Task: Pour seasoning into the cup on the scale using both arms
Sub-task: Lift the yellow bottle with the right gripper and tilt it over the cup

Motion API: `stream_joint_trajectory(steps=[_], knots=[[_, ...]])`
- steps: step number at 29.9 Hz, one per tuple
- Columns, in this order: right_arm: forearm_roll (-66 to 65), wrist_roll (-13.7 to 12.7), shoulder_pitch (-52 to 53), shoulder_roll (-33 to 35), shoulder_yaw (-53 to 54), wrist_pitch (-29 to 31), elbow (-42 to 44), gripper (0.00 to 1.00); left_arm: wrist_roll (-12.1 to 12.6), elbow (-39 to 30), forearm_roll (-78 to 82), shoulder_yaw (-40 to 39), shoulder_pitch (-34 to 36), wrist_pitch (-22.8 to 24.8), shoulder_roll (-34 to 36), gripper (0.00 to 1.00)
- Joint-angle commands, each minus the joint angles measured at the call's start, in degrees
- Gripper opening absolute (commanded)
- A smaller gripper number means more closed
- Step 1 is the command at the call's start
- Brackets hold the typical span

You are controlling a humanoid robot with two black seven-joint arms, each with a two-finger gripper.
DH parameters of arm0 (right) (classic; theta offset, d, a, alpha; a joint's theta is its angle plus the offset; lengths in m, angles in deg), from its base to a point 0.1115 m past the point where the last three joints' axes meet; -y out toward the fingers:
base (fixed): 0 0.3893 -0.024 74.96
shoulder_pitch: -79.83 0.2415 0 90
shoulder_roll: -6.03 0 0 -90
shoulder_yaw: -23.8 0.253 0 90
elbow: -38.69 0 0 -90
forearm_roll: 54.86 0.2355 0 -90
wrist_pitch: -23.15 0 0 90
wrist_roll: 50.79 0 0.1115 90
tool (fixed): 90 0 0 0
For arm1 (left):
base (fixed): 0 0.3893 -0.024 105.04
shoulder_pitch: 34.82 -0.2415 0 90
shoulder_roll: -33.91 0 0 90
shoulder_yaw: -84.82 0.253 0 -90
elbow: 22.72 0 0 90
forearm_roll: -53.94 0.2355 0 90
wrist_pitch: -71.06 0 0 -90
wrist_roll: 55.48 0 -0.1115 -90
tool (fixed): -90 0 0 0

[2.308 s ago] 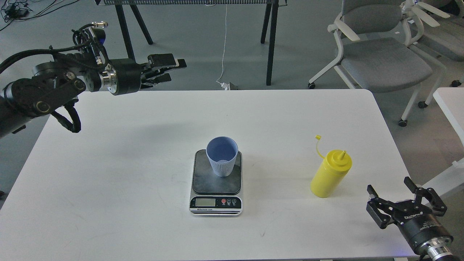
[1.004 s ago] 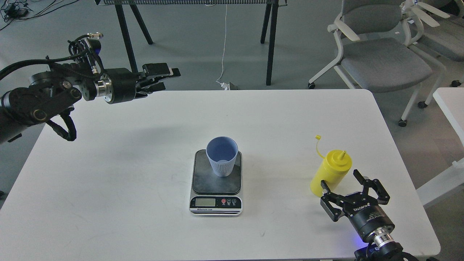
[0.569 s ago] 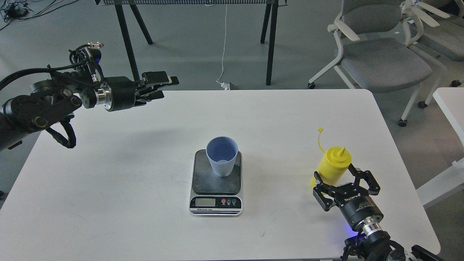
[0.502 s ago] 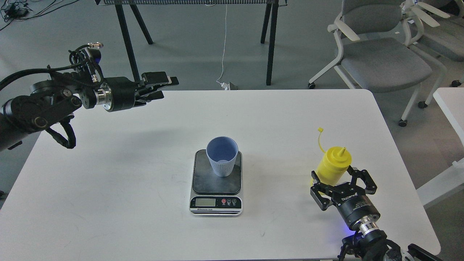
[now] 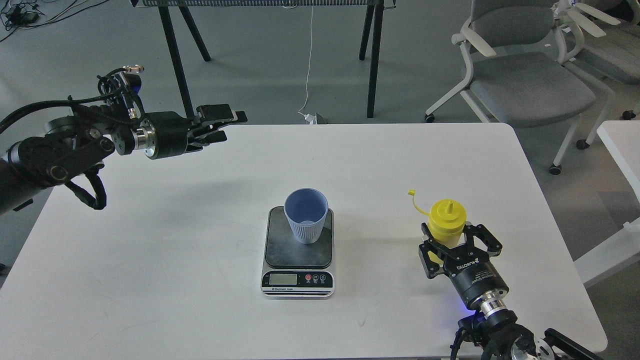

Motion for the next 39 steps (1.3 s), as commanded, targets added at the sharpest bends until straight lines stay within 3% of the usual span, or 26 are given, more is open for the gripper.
stream_joint_trajectory(steps=[1, 11, 17, 24, 34, 39], knots=[[-1.25, 1.09, 0.78, -0.83, 0.71, 0.00, 0.33, 0.03, 0.00, 0.00, 0.00, 0.00, -0.09, 0.00, -0.02, 0.87], [-1.43, 2.06, 4.20, -0.75, 2.02, 0.00, -2.48, 0.01, 0.00, 0.00, 0.00, 0.00, -0.62, 0.00, 0.16, 0.87], [-9.14, 2.06, 14.38, 1.71, 4.14, 0.00, -3.10, 0.01, 0.00, -0.09, -0.09, 0.00, -0.71, 0.00, 0.07, 0.87], [-30.76, 3.46, 28.80, 2.33, 1.43, -13.04, -1.78, 0.01, 0.00, 0.00, -0.09, 0.00, -0.71, 0.00, 0.07, 0.87], [-50.36, 5.14, 47.96, 2.86, -22.73, -27.90, 2.26, 0.01, 0.00, 0.00, 0.00, 0.00, -0.79, 0.00, 0.33, 0.87], [-55.39, 5.05, 57.72, 2.77, -37.23, -31.86, 6.12, 0.01, 0.00, 0.00, -0.09, 0.00, -0.79, 0.00, 0.33, 0.87]])
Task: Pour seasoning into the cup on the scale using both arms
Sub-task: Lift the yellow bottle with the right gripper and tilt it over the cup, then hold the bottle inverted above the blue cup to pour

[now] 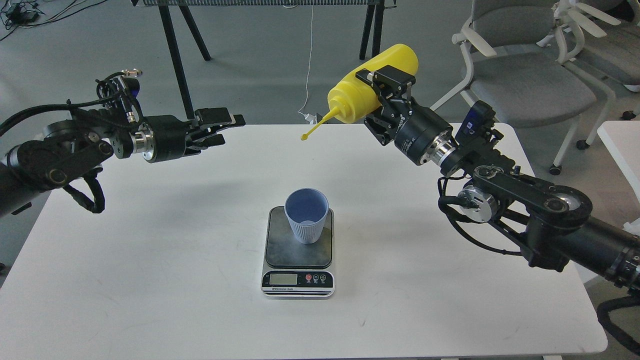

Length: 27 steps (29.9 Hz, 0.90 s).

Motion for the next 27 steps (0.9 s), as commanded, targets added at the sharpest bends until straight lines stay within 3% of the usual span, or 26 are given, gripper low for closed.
stream_joint_trajectory(steps=[1, 9, 15, 27], knots=[[-3.28, -0.05, 6.60, -0.07, -9.54, -2.31, 2.60, 0.01, 0.00, 0.00, -0.08, 0.02, 0.00, 0.01, 0.00, 0.87], [-9.35, -0.23, 14.79, -1.04, -20.89, -3.01, 8.13, 0.01, 0.00, 0.00, 0.01, 0.02, -0.44, 0.01, 0.00, 0.87], [-10.93, -0.41, 15.67, -6.74, -27.48, -2.84, 13.14, 0.01, 0.00, 0.00, 0.01, 0.02, -0.53, 0.01, 0.00, 0.87], [-11.37, -0.67, 15.23, -13.78, -31.01, -2.75, 16.31, 0.01, 0.00, 0.00, 0.01, 0.02, -0.88, 0.01, 0.97, 0.88]])
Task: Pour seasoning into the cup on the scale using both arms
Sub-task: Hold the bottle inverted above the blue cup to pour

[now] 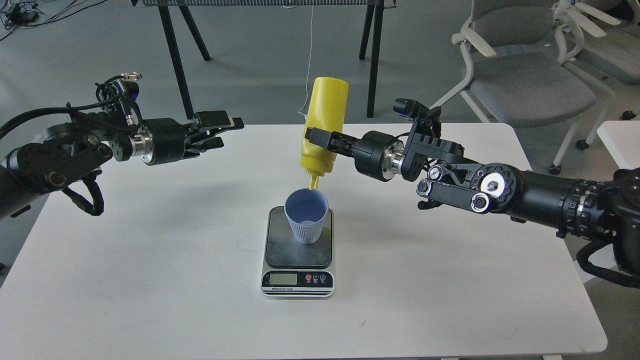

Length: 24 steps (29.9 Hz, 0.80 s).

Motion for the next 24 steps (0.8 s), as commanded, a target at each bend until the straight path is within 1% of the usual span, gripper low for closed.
stream_joint_trajectory(steps=[1, 16, 20, 24], knots=[[0.00, -0.01, -0.21, -1.46, -0.11, 0.00, 1.36, 0.01, 0.00, 0.00, 0.01, 0.00, -0.22, 0.00, 0.19, 0.89], [0.96, -0.01, 0.14, -1.90, 0.15, 0.52, 2.33, 0.01, 0.00, 0.00, 0.01, 0.00, -0.75, 0.00, 0.36, 0.90], [1.49, -0.36, 0.32, -0.50, 2.26, 1.31, 2.24, 0.01, 0.00, 0.00, 0.01, 0.00, -0.75, 0.00, 0.45, 0.90], [3.60, -0.45, 0.41, 2.31, 7.09, 2.54, 1.80, 0.01, 0.00, 0.00, 0.01, 0.00, -0.75, 0.00, 0.63, 0.90]])
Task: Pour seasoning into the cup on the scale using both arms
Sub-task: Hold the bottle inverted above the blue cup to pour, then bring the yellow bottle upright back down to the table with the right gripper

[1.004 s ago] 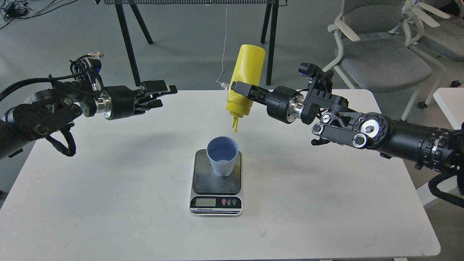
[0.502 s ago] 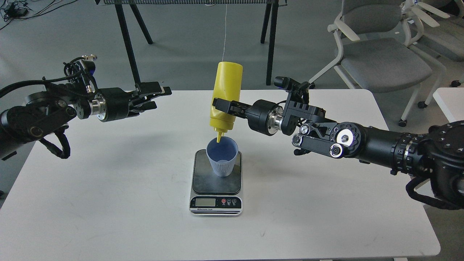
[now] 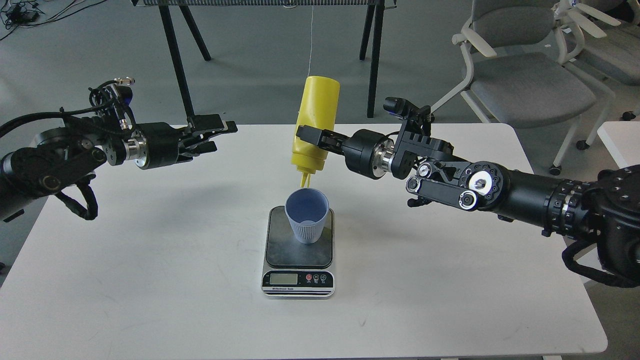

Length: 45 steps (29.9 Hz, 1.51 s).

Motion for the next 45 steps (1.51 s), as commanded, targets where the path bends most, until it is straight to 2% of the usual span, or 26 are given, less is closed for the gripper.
stream_joint_trajectory(steps=[1, 8, 16, 20, 25, 31, 36, 41, 45], knots=[[1.34, -0.11, 0.19, 2.26, 4.10, 1.02, -0.26, 0.01, 0.00, 0.00, 0.00, 0.00, 0.00, -0.01, 0.12, 0.90], [6.07, -0.81, 0.19, 8.84, 14.64, 3.39, -1.84, 0.01, 0.00, 0.00, 0.00, 0.00, 0.09, -0.01, 0.12, 0.90], [23.89, -0.72, -3.05, 22.63, 32.38, 4.63, -7.01, 0.01, 0.00, 0.00, 0.00, -0.09, 0.09, -0.01, 0.03, 0.90], [40.32, -0.81, -10.07, 29.67, 44.07, 9.71, -12.73, 0.01, 0.00, 0.00, 0.00, -0.09, 0.09, -0.01, -0.06, 0.90], [59.40, -0.90, -21.67, 33.46, 54.54, 18.32, -15.20, 0.01, 0.00, 0.00, 0.00, -0.09, 0.09, -0.01, -0.14, 0.90], [79.54, -0.90, -35.38, 33.90, 59.22, 30.96, -15.46, 0.01, 0.00, 0.00, 0.00, -0.09, 0.09, -0.01, 0.12, 0.90], [90.54, -0.90, -46.63, 32.50, 58.87, 30.96, -18.53, 0.01, 0.00, 0.00, 0.00, 0.00, -0.17, -0.01, 0.12, 0.90], [89.76, -0.72, -55.69, 25.57, 58.60, 30.96, -22.32, 0.01, 0.00, 0.00, 0.00, 0.00, -0.17, -0.01, 0.12, 0.90], [83.71, -0.55, -59.22, 20.38, 58.16, 30.96, -22.41, 0.01, 0.00, 0.00, 0.00, -0.09, -0.17, -0.01, 0.03, 0.90]])
